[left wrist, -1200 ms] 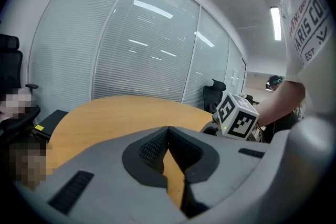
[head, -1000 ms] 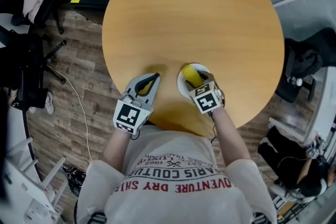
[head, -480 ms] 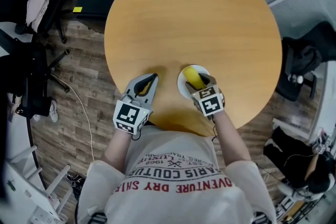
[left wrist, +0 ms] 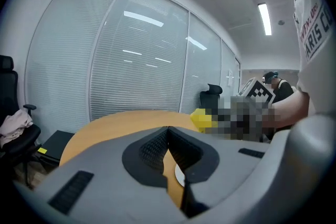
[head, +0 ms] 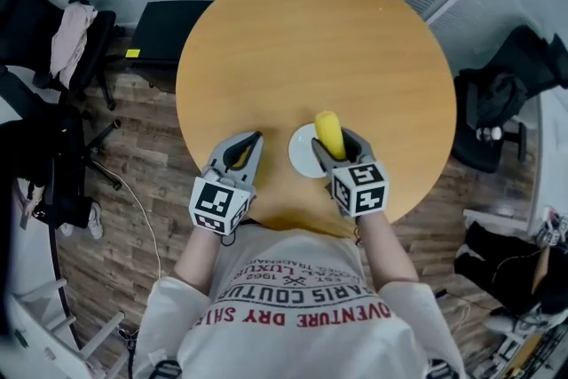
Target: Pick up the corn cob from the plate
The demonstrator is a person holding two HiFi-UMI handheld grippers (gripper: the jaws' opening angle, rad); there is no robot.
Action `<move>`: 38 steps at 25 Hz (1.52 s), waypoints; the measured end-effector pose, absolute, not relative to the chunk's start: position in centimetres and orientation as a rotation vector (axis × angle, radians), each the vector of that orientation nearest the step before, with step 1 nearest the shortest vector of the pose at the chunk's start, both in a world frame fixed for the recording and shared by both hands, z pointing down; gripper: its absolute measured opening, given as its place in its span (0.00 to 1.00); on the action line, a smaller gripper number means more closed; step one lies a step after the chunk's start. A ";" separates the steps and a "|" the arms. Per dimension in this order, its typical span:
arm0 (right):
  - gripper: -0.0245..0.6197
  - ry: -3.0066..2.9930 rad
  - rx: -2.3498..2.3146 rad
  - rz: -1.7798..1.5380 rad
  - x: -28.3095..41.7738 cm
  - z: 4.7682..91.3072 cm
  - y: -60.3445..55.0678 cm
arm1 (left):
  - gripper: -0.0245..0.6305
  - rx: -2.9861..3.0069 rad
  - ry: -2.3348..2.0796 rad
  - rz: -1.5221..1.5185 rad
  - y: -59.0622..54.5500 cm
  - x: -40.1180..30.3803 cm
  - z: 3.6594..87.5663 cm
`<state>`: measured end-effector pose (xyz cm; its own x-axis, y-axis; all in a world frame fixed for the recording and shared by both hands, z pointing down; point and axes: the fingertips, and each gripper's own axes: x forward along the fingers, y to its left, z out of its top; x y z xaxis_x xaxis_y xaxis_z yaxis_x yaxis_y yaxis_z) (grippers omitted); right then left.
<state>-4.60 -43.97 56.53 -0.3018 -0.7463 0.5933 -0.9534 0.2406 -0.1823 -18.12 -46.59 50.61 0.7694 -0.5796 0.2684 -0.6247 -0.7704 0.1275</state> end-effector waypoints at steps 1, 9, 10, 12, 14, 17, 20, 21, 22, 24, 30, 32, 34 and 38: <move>0.45 -2.149 1.597 0.717 -4.4 55.4 -43.9 | 0.09 2.767 -0.952 0.309 -46.6 -18.0 49.9; 0.45 -2.310 1.790 0.570 -3.8 47.3 -43.1 | 0.09 2.920 -0.917 0.180 -46.0 -16.2 43.2; 0.45 -2.323 1.800 0.544 -3.8 46.6 -42.9 | 0.09 2.931 -0.913 0.156 -45.9 -16.0 42.4; 0.45 -2.346 1.815 0.502 -3.8 45.5 -42.6 | 0.09 2.950 -0.906 0.122 -45.8 -15.7 41.1; 0.45 -2.361 1.821 0.476 -3.8 44.9 -42.4 | 0.09 2.965 -0.904 0.106 -45.8 -15.4 40.4; 0.45 -2.364 1.817 0.454 -3.9 44.7 -42.3 | 0.09 2.969 -0.904 0.097 -45.9 -15.2 40.1; 0.45 -2.364 1.819 0.451 -4.1 44.8 -42.0 | 0.09 2.967 -0.902 0.106 -45.7 -15.4 40.4; 0.45 -2.365 1.819 0.453 -4.1 44.9 -41.9 | 0.09 2.968 -0.901 0.109 -45.6 -15.4 40.4; 0.45 -2.366 1.818 0.456 -4.2 44.9 -41.8 | 0.09 2.969 -0.901 0.110 -45.6 -15.4 40.5; 0.45 -2.365 1.816 0.460 -4.3 45.0 -41.6 | 0.09 2.967 -0.906 0.110 -45.5 -15.5 40.5; 0.45 -2.356 1.838 0.454 -4.0 45.0 -41.4 | 0.09 2.960 -0.912 0.107 -45.4 -15.4 40.5; 0.45 -2.358 1.845 0.447 -3.9 44.8 -41.3 | 0.09 2.962 -0.910 0.106 -45.4 -15.2 40.4; 0.45 -2.362 1.847 0.442 -3.8 44.6 -41.2 | 0.09 2.962 -0.910 0.105 -45.3 -15.1 40.3; 0.45 -2.364 1.849 0.447 -3.8 44.5 -41.2 | 0.09 2.962 -0.909 0.104 -45.2 -15.0 40.2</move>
<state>-3.81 -41.16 44.48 -0.2536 -0.9310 0.2624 -0.9626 0.2161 -0.1636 -14.98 -45.20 40.17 0.8258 -0.5588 0.0761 -0.5616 -0.8272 0.0204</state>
